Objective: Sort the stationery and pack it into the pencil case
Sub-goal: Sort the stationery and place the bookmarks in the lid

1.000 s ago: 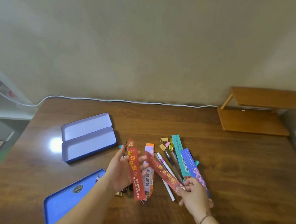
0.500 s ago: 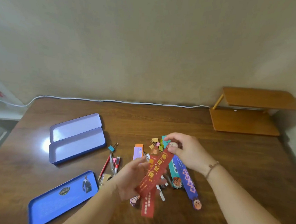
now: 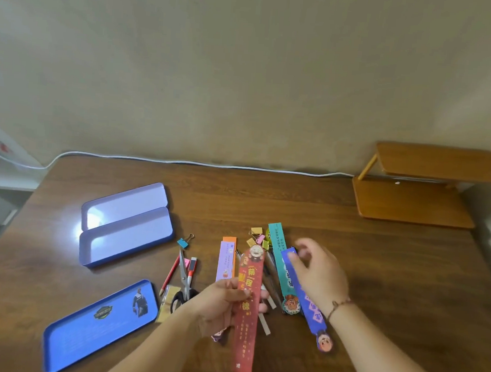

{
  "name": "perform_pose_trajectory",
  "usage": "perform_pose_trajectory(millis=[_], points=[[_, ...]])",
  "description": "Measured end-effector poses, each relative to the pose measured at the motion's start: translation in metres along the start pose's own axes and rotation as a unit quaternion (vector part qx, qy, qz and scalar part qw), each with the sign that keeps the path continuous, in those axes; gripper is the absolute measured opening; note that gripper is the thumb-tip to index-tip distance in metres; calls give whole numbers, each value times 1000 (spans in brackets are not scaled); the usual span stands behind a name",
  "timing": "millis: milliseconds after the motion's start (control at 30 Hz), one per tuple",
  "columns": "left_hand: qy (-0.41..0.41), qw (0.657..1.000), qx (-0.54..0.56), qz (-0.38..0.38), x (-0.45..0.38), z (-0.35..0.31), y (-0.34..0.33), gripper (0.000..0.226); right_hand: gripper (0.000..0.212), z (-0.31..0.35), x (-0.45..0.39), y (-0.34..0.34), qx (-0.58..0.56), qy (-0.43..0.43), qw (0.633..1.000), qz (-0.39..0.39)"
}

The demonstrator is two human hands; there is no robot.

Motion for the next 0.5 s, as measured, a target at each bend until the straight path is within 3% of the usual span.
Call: perform_pose_trajectory(millis=[33,133,267,500], points=[[-5,1000,8,-20,-1,-1,7,29,31,-23,8,1,37,-50,998,-15],[-2,997,53,-63,-3,-1,18,31,33,-74,33,-21,65,-142,987,34],[19,994,68,-82,-6,2,17,30,33,-77,42,-29,27,-143,988,43],[22,995,55,-82,-10,3,13,30,44,-67,58,-25,66,-136,985,84]])
Point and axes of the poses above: each hand's wrist, its own x-axis away from the middle knuckle, its own y-axis out of the back of the hand, z = x × y, the point moved 9 cm from there along -x, towards the middle knuckle, and after that the axes turned 5 degrees about y, right-handed, at the moved point
